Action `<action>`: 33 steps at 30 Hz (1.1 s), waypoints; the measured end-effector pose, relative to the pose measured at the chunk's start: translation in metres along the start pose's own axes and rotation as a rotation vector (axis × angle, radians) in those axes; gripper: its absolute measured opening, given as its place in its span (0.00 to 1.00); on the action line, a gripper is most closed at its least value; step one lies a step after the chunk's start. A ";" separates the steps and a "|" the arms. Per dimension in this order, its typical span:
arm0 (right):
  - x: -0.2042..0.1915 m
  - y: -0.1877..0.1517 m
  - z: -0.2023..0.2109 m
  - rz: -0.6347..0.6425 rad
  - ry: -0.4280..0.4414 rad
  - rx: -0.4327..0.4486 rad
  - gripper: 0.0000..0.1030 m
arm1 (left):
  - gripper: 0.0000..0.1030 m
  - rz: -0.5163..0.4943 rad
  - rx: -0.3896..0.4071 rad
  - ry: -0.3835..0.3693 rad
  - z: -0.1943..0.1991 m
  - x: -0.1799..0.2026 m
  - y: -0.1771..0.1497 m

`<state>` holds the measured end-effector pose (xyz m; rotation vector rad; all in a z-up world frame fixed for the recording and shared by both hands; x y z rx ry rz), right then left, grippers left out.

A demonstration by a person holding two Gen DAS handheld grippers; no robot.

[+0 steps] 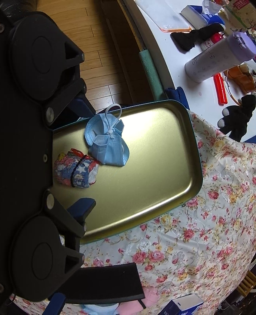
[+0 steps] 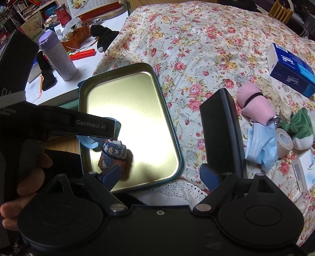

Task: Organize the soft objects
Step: 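Move both tools back toward the items on the floral bedspread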

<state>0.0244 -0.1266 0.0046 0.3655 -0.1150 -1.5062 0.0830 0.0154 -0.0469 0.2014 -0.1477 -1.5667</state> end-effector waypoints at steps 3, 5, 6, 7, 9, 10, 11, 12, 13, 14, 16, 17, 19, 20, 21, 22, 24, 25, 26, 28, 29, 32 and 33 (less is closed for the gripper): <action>0.003 -0.006 0.009 -0.009 0.006 0.012 0.90 | 0.83 -0.009 0.001 -0.006 0.007 0.004 -0.005; 0.006 -0.011 0.017 -0.012 0.001 0.028 0.96 | 0.83 -0.016 -0.001 -0.012 0.010 0.007 -0.009; 0.008 -0.013 0.021 -0.013 -0.004 0.035 0.97 | 0.84 -0.022 -0.003 -0.014 0.012 0.009 -0.011; 0.010 -0.015 0.024 -0.014 -0.008 0.040 0.98 | 0.84 -0.028 -0.005 -0.017 0.013 0.011 -0.013; 0.015 -0.021 0.031 -0.020 -0.013 0.047 0.98 | 0.84 -0.038 -0.013 -0.024 0.016 0.016 -0.018; 0.018 -0.024 0.034 -0.025 -0.015 0.050 0.99 | 0.84 -0.042 -0.017 -0.028 0.017 0.019 -0.020; 0.022 -0.026 0.037 -0.032 -0.016 0.053 0.99 | 0.84 -0.047 -0.022 -0.032 0.019 0.021 -0.023; 0.025 -0.029 0.041 -0.038 -0.017 0.057 1.00 | 0.84 -0.053 -0.026 -0.037 0.020 0.024 -0.026; 0.029 -0.032 0.044 -0.044 -0.019 0.061 0.99 | 0.84 -0.061 -0.029 -0.041 0.021 0.028 -0.028; 0.032 -0.035 0.048 -0.050 -0.021 0.066 0.99 | 0.84 -0.070 -0.029 -0.042 0.023 0.031 -0.031; 0.039 -0.041 0.054 -0.061 -0.029 0.075 1.00 | 0.84 -0.094 -0.027 -0.039 0.028 0.037 -0.036; 0.043 -0.044 0.057 -0.067 -0.035 0.079 1.00 | 0.84 -0.106 -0.025 -0.038 0.030 0.041 -0.038; 0.052 -0.051 0.063 -0.081 -0.045 0.087 1.00 | 0.84 -0.130 -0.023 -0.038 0.034 0.049 -0.043; 0.057 -0.054 0.065 -0.091 -0.049 0.090 1.00 | 0.84 -0.140 -0.023 -0.040 0.036 0.053 -0.046; 0.062 -0.057 0.067 -0.102 -0.052 0.093 1.00 | 0.84 -0.150 -0.023 -0.043 0.038 0.057 -0.048; 0.067 -0.060 0.070 -0.114 -0.053 0.097 1.00 | 0.84 -0.160 -0.023 -0.046 0.041 0.061 -0.051; 0.079 -0.066 0.074 -0.140 -0.054 0.105 1.00 | 0.86 -0.184 -0.019 -0.051 0.046 0.070 -0.056; 0.086 -0.070 0.077 -0.155 -0.056 0.108 1.00 | 0.88 -0.194 -0.016 -0.053 0.049 0.074 -0.059; 0.092 -0.072 0.079 -0.172 -0.059 0.111 1.00 | 0.92 -0.203 -0.010 -0.057 0.051 0.079 -0.061; 0.105 -0.076 0.084 -0.209 -0.069 0.122 1.00 | 0.93 -0.227 0.008 -0.059 0.058 0.089 -0.067; 0.112 -0.077 0.087 -0.227 -0.075 0.129 1.00 | 0.93 -0.241 0.015 -0.060 0.061 0.093 -0.069; 0.133 -0.080 0.095 -0.281 -0.084 0.146 1.00 | 0.93 -0.269 0.027 -0.069 0.070 0.106 -0.076; 0.140 -0.081 0.097 -0.301 -0.091 0.152 1.00 | 0.93 -0.280 0.032 -0.072 0.072 0.111 -0.078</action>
Point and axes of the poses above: each gripper's, at about its wrist camera, not at the fingertips, and z roughly against the way its jaws point, x to its right, y to its top, the point moved 4 cm from there along -z, roughly the way its jaws point, and after that the axes turned 8 degrees about y, right-handed, at the moved point
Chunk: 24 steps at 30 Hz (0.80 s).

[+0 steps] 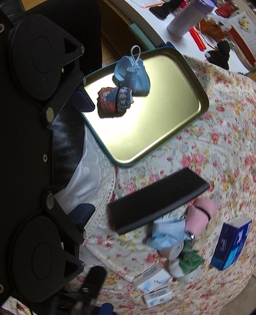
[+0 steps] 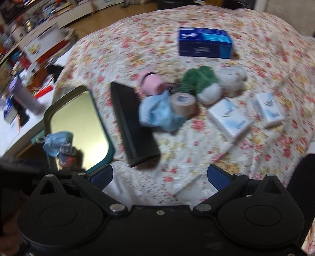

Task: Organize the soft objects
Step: 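Move both tools back toward the items on the floral bedspread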

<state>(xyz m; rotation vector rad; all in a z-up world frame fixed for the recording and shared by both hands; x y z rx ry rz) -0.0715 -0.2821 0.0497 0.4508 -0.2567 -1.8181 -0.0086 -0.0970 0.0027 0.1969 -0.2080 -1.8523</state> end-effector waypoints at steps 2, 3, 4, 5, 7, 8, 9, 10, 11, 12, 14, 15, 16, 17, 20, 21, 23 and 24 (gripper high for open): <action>0.016 0.003 0.002 -0.036 -0.023 0.009 1.00 | 0.93 -0.022 0.011 0.000 0.005 0.009 -0.001; 0.023 0.003 0.002 -0.054 -0.035 0.012 1.00 | 0.94 -0.031 0.017 0.000 0.007 0.013 0.000; 0.031 0.004 0.002 -0.070 -0.046 0.012 1.00 | 0.94 -0.038 0.021 0.000 0.009 0.017 0.000; 0.039 0.004 0.001 -0.087 -0.058 0.011 1.00 | 0.94 -0.045 0.026 -0.001 0.010 0.020 0.000; 0.053 0.004 -0.002 -0.120 -0.086 0.005 1.00 | 0.94 -0.059 0.036 -0.005 0.014 0.027 0.001; 0.060 0.004 -0.003 -0.137 -0.097 0.002 1.00 | 0.94 -0.067 0.041 -0.005 0.016 0.030 0.002; 0.068 0.004 -0.005 -0.154 -0.108 -0.002 1.00 | 0.94 -0.074 0.048 -0.003 0.017 0.033 0.003; 0.075 0.005 -0.007 -0.172 -0.121 -0.007 1.00 | 0.94 -0.080 0.058 0.000 0.019 0.035 0.004; 0.082 0.005 -0.008 -0.188 -0.134 -0.010 1.00 | 0.94 -0.088 0.068 0.004 0.020 0.037 0.006; 0.089 0.005 -0.009 -0.203 -0.148 -0.013 1.00 | 0.95 -0.093 0.076 0.008 0.021 0.040 0.007; 0.102 0.006 -0.012 -0.232 -0.173 -0.022 1.00 | 0.96 -0.100 0.083 0.016 0.022 0.043 0.011; 0.108 0.006 -0.012 -0.245 -0.183 -0.027 1.00 | 0.96 -0.104 0.082 0.022 0.022 0.045 0.014; 0.114 0.006 -0.013 -0.256 -0.191 -0.030 1.00 | 0.96 -0.109 0.081 0.026 0.021 0.046 0.016; 0.119 0.007 -0.014 -0.265 -0.202 -0.032 1.00 | 0.96 -0.113 0.084 0.026 0.021 0.048 0.018; 0.133 0.007 -0.015 -0.286 -0.229 -0.030 1.00 | 0.96 -0.121 0.102 0.026 0.021 0.054 0.024; 0.139 0.009 -0.016 -0.296 -0.228 -0.029 1.00 | 0.96 -0.127 0.106 0.027 0.021 0.056 0.027; 0.149 0.011 -0.020 -0.321 -0.214 -0.033 1.00 | 0.96 -0.137 0.104 0.023 0.019 0.061 0.032; 0.154 0.011 -0.021 -0.334 -0.208 -0.037 1.00 | 0.96 -0.142 0.103 0.018 0.017 0.063 0.034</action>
Point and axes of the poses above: each gripper's, at about its wrist camera, not at the fingertips, and z roughly against the way its jaws point, x to its right, y to its top, the point moved 4 cm from there along -z, roughly the way its jaws point, and after that the axes turned 8 degrees about y, right-handed, at the moved point
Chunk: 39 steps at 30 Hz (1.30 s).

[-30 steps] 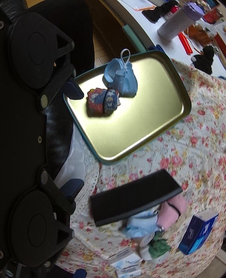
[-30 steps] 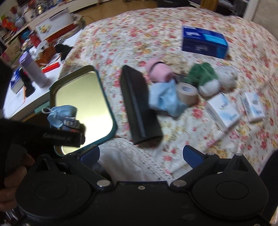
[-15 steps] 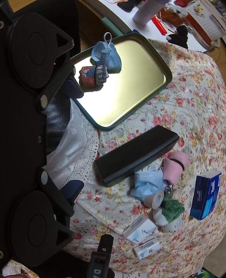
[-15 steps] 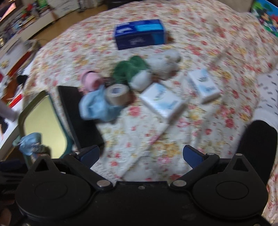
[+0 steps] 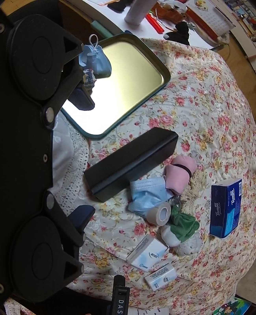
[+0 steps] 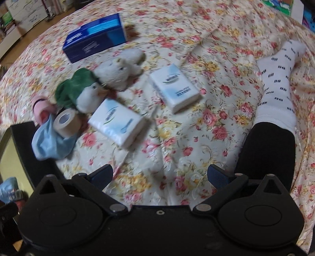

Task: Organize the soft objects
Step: 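Move both tools back toward the items on the floral bedspread, then grasp the pink sock with the left tool while the right tool grasps the white tissue pack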

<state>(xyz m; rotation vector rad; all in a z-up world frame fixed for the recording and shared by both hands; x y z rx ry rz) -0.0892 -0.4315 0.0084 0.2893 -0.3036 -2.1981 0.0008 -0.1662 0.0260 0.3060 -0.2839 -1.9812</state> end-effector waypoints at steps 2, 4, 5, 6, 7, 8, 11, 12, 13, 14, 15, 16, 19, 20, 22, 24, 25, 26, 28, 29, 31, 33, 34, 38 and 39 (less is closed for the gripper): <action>0.008 0.006 -0.005 -0.022 -0.001 -0.008 1.00 | 0.96 -0.008 -0.001 -0.005 -0.002 0.004 0.005; 0.016 0.015 -0.007 -0.038 -0.011 -0.007 1.00 | 0.96 -0.017 -0.003 -0.007 -0.005 0.007 0.011; 0.019 0.020 -0.008 -0.049 -0.016 -0.006 1.00 | 0.96 -0.021 -0.004 -0.008 -0.006 0.009 0.014; 0.024 0.026 -0.008 -0.063 -0.018 -0.005 1.00 | 0.96 -0.024 -0.004 -0.009 -0.007 0.010 0.017; 0.027 0.033 -0.009 -0.076 -0.017 -0.002 1.00 | 0.96 -0.028 -0.004 -0.010 -0.008 0.012 0.020; 0.031 0.040 -0.010 -0.088 -0.013 0.000 1.00 | 0.96 -0.032 -0.003 -0.009 -0.009 0.014 0.022; 0.039 0.060 -0.013 -0.121 0.000 0.004 1.00 | 0.96 -0.043 0.001 -0.007 -0.012 0.019 0.032; 0.040 0.066 -0.014 -0.126 0.004 0.006 1.00 | 0.96 -0.043 0.001 -0.007 -0.013 0.020 0.035; 0.041 0.072 -0.015 -0.128 0.006 0.009 1.00 | 0.96 -0.044 0.001 -0.008 -0.014 0.021 0.038; 0.041 0.077 -0.017 -0.127 0.005 0.014 1.00 | 0.96 -0.043 0.001 -0.008 -0.015 0.021 0.042; 0.040 0.083 -0.020 -0.123 0.000 0.016 1.00 | 0.96 -0.041 0.000 -0.010 -0.016 0.021 0.045; 0.039 0.088 -0.023 -0.115 -0.008 0.015 1.00 | 0.96 -0.039 0.000 -0.011 -0.017 0.022 0.048; 0.034 0.101 -0.037 -0.089 -0.039 0.000 1.00 | 0.96 -0.039 -0.002 -0.014 -0.021 0.023 0.056; 0.032 0.104 -0.042 -0.080 -0.048 -0.005 1.00 | 0.96 -0.041 -0.002 -0.015 -0.022 0.023 0.058; 0.029 0.110 -0.053 -0.064 -0.063 -0.011 1.00 | 0.96 -0.041 -0.004 -0.016 -0.024 0.023 0.063; 0.027 0.114 -0.062 -0.053 -0.076 -0.017 1.00 | 0.96 -0.028 -0.006 -0.017 -0.026 0.019 0.070; 0.026 0.116 -0.068 -0.048 -0.079 -0.021 1.00 | 0.96 -0.018 -0.006 -0.016 -0.027 0.017 0.074; 0.026 0.117 -0.072 -0.044 -0.082 -0.026 1.00 | 0.96 -0.009 -0.008 -0.015 -0.029 0.015 0.077; 0.027 0.119 -0.082 -0.044 -0.084 -0.037 1.00 | 0.96 0.008 -0.010 -0.016 -0.032 0.012 0.084; 0.028 0.120 -0.086 -0.046 -0.082 -0.046 1.00 | 0.96 0.014 -0.010 -0.017 -0.034 0.012 0.088; 0.029 0.120 -0.095 -0.058 -0.073 -0.063 1.00 | 0.96 0.023 -0.011 -0.013 -0.038 0.011 0.095; 0.031 0.119 -0.102 -0.069 -0.063 -0.067 1.00 | 0.96 0.028 -0.016 -0.013 -0.043 0.013 0.102; 0.031 0.120 -0.102 -0.069 -0.060 -0.060 1.00 | 0.96 0.031 -0.020 -0.020 -0.046 0.014 0.106; 0.029 0.119 -0.104 -0.040 -0.057 -0.046 1.00 | 0.96 0.040 -0.031 -0.043 -0.059 0.022 0.121; 0.029 0.118 -0.104 -0.037 -0.057 -0.038 1.00 | 0.96 0.037 -0.031 -0.040 -0.061 0.024 0.125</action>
Point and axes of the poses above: each gripper's, at about its wrist camera, not at the fingertips, and z roughly against the way its jaws point, x to its right, y to its top, the point moved 4 cm from there along -z, roughly the way its jaws point, and after that the axes turned 8 degrees about y, right-handed, at the moved point
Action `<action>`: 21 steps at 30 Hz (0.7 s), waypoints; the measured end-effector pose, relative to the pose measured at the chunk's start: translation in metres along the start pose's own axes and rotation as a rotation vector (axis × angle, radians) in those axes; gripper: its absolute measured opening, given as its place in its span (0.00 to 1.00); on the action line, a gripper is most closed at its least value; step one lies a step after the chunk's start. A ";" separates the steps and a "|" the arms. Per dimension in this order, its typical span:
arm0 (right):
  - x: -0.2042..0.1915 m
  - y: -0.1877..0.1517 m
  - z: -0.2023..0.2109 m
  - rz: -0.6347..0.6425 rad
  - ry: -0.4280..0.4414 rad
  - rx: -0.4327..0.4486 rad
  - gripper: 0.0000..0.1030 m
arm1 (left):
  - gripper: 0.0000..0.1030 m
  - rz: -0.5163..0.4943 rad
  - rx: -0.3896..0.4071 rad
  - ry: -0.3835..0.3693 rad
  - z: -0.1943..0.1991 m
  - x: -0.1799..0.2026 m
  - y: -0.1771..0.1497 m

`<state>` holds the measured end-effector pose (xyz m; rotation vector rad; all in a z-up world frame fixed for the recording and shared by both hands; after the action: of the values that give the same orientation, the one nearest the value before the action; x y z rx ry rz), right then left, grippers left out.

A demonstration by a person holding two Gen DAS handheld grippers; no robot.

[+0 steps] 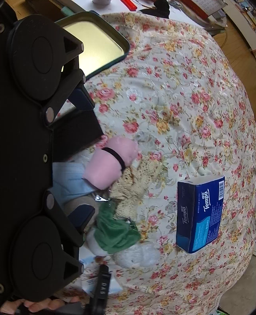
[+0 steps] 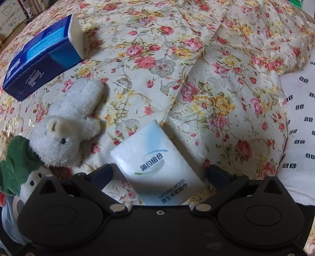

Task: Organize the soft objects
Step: 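Grasp the pink sock with the left tool while the right tool grasps the white tissue pack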

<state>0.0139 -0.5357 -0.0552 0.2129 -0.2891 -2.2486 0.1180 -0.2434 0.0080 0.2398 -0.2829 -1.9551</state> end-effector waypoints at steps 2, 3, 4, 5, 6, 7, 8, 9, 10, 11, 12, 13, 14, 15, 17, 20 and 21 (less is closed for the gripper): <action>-0.001 -0.002 0.001 -0.004 -0.001 0.015 1.00 | 0.96 -0.011 0.006 0.006 -0.005 0.006 0.007; -0.002 -0.002 0.001 -0.007 -0.002 0.023 1.00 | 0.96 -0.016 0.006 0.011 -0.008 0.008 0.010; -0.002 -0.004 0.002 -0.009 -0.004 0.029 1.00 | 0.96 -0.017 0.005 0.012 -0.011 0.011 0.013; -0.002 -0.004 0.003 -0.010 -0.005 0.032 1.00 | 0.96 -0.017 0.004 0.007 -0.013 0.013 0.016; -0.001 -0.005 0.003 -0.010 -0.005 0.032 1.00 | 0.96 -0.014 0.002 0.004 -0.016 0.015 0.019; -0.001 -0.005 0.003 -0.009 -0.006 0.030 1.00 | 0.96 -0.011 0.000 0.003 -0.018 0.018 0.022; -0.001 -0.004 0.003 -0.009 -0.005 0.028 1.00 | 0.96 -0.011 -0.001 0.002 -0.020 0.021 0.024; -0.001 -0.005 0.004 -0.009 -0.003 0.026 1.00 | 0.96 -0.016 -0.001 0.002 -0.021 0.025 0.027; -0.001 -0.005 0.004 -0.011 0.000 0.024 1.00 | 0.96 -0.026 -0.001 0.003 -0.022 0.029 0.029; -0.001 -0.005 0.004 -0.013 0.004 0.023 1.00 | 0.96 -0.040 0.002 0.005 -0.023 0.035 0.031; 0.000 -0.004 0.004 -0.015 0.007 0.022 1.00 | 0.96 -0.051 0.005 0.010 -0.024 0.039 0.033; 0.001 -0.004 0.004 -0.015 0.008 0.022 1.00 | 0.96 -0.062 0.007 0.016 -0.025 0.043 0.035; 0.000 -0.004 0.004 -0.014 0.006 0.023 1.00 | 0.96 -0.071 0.008 0.022 -0.027 0.046 0.037; 0.000 -0.004 0.003 -0.014 0.004 0.024 1.00 | 0.96 -0.076 0.007 0.026 -0.029 0.048 0.038; 0.000 -0.004 0.003 -0.018 0.003 0.024 1.00 | 0.96 -0.076 -0.002 0.033 -0.034 0.050 0.041; 0.000 -0.004 0.003 -0.022 0.003 0.024 1.00 | 0.96 -0.065 -0.023 0.043 -0.044 0.048 0.046; 0.000 -0.004 0.002 -0.022 0.003 0.026 1.00 | 0.96 -0.057 -0.024 0.044 -0.046 0.046 0.047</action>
<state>0.0104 -0.5328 -0.0542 0.2346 -0.3162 -2.2673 0.1551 -0.3078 -0.0232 0.2772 -0.2261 -2.0061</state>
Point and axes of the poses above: each gripper's, at about its wrist camera, not at the fingertips, and z roughly against the way its jaws point, x to its right, y to its top, the point moved 4 cm from there along -z, roughly the way its jaws point, and after that the axes turned 8 degrees about y, right-handed, at the moved point
